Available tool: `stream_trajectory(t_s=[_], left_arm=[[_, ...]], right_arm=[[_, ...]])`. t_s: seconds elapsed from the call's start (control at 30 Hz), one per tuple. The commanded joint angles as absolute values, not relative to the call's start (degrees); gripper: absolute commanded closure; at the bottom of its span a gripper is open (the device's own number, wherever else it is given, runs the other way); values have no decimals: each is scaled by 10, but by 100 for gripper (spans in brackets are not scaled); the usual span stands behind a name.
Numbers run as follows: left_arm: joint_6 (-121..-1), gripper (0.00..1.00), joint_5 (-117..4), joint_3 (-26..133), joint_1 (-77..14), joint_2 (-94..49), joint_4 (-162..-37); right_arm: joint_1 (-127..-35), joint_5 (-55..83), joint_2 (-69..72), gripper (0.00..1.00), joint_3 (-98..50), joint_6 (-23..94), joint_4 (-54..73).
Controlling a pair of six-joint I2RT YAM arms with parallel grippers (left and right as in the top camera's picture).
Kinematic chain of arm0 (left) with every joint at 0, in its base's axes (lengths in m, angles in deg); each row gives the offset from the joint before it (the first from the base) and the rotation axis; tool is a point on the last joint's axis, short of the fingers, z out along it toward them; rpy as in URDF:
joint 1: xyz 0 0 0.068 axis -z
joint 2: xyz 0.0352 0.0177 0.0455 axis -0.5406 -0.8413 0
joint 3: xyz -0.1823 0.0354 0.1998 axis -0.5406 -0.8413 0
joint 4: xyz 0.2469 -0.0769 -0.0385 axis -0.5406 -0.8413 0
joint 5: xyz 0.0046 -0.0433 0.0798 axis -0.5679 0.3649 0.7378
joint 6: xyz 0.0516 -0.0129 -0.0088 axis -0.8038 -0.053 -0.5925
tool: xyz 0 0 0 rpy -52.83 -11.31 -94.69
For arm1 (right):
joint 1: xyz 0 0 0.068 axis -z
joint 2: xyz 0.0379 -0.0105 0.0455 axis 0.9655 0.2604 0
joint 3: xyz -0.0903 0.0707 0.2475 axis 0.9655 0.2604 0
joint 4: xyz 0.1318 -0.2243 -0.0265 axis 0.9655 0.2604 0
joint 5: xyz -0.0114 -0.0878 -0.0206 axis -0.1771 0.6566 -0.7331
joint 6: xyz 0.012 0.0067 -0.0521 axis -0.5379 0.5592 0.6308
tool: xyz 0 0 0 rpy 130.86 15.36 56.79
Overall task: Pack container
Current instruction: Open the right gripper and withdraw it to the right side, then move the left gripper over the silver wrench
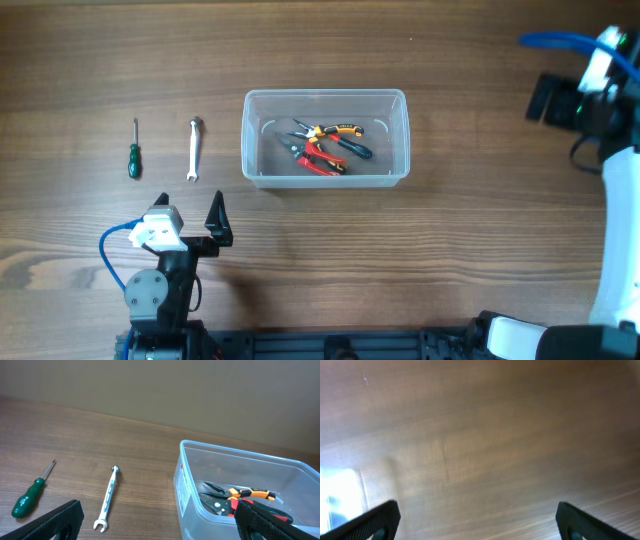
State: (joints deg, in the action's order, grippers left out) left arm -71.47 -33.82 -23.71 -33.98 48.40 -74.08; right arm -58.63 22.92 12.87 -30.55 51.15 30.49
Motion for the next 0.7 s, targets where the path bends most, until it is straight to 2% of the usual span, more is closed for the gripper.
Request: stream_trajectory(t_s=[0.0,0.3,0.67], left_arm=[[-707,0,-337,-241,-344,488,-740],[-707,0,-337,-241,-344,488,-741],[-707,0,-337,-241,-344,488,-740]], right_arm=[[-564,159,96,0,-236,502,282],[-563,188,92,0,-186,420,221],[-563,224,97,0,-180,419,206]])
